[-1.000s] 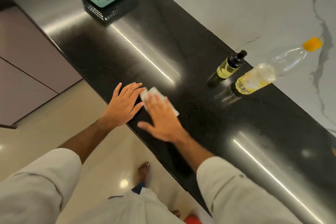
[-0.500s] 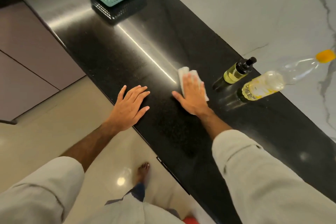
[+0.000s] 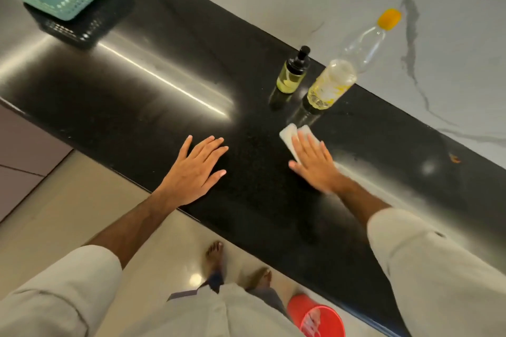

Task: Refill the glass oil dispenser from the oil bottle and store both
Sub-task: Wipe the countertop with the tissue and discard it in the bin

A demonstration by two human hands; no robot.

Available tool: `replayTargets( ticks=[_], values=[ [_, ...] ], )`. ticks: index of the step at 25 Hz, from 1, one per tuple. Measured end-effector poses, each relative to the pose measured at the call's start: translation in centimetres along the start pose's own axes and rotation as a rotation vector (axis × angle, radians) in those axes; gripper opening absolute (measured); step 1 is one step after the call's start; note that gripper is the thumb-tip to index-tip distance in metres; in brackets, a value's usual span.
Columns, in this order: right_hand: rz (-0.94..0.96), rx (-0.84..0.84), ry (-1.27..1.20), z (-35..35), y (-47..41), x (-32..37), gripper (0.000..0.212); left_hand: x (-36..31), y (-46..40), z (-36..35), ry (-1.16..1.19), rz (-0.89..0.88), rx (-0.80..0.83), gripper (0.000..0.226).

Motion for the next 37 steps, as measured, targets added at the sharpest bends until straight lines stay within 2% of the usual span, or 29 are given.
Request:
replayTargets(
  ticks=[2,3,5,7,9,10,12,14,16,17,19,21,23,24,27,32,37],
  values=[
    [-0.113,-0.098,-0.061,1.1,-2.2,-0.9,0.087,-2.0,0.0,-1.0,-0.026,-0.006,0.027,0.062],
    [-0.08,-0.125,-0.045,0.8,-2.7,0.9,0.09,-2.6,0.1,-1.5,-0.024,0.008,0.039,0.063],
    [0.102,-0.11,0.0,-1.8,-0.5,7.2,0.092,-3.1,0.2,-1.8,-0.006,0.042,0.046,0.065],
    [0.292,-0.056,0.018,-5.8,6.1,11.5,0.086,-3.8,-0.2,-2.0,-0.001,0.036,0.054,0.066],
    [0.374,-0.004,0.022,-7.6,12.5,10.0,0.081,-5.0,-0.7,-2.0,0.003,0.01,0.052,0.066],
    [0.352,0.026,0.028,-8.4,15.0,7.1,0.08,-5.9,-0.8,-2.0,0.007,-0.003,0.053,0.066],
    [0.088,0.037,0.013,-8.6,18.3,-1.2,0.08,-7.7,-1.1,-1.9,0.012,-0.021,0.043,0.065],
    [-0.212,-0.033,-0.1,-7.2,18.0,-8.9,0.09,-9.3,-1.2,-1.9,0.016,-0.023,0.042,0.064],
    [-0.357,-0.127,-0.136,-5.4,15.5,-10.3,0.096,-10.9,-1.2,-2.1,0.006,-0.034,0.055,0.064],
    [-0.304,-0.149,-0.126,-5.2,13.8,-8.1,0.095,-11.7,-1.3,-2.2,0.007,-0.039,0.059,0.064],
    [-0.013,-0.11,-0.109,-6.9,12.5,0.3,0.092,-12.8,-1.4,-2.3,0.006,-0.042,0.062,0.064],
    [0.253,-0.034,-0.058,-9.0,15.8,7.1,0.087,-13.9,-1.7,-2.3,0.006,-0.038,0.056,0.064],
    [0.367,-0.01,-0.068,-10.1,19.4,6.8,0.083,-15.1,-2.1,-2.4,0.025,-0.042,0.061,0.064],
    [0.365,-0.003,-0.051,-10.3,20.6,4.9,0.08,-15.6,-2.1,-2.4,0.028,-0.039,0.058,0.064],
    [0.188,0.002,-0.036,-9.5,20.5,-2.3,0.075,-16.6,-2.2,-2.4,0.048,-0.018,0.03,0.063],
    [-0.051,-0.117,-0.209,-5.6,11.2,-6.5,0.081,-17.6,-5.3,-0.9,0.076,0.021,-0.007,0.058],
    [-0.308,-0.218,-0.294,-0.9,3.5,-13.0,0.084,-19.0,-9.7,1.1,0.101,-0.033,-0.031,0.056]
  ],
)
Point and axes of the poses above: each hand's wrist, its own y-axis away from the middle knuckle, its own z-axis out of the back of the hand, x = y × z, the point moved 8 cm from there along -y, towards the middle knuckle, and after that the axes turned 15 degrees about z, right-handed, at the moved point
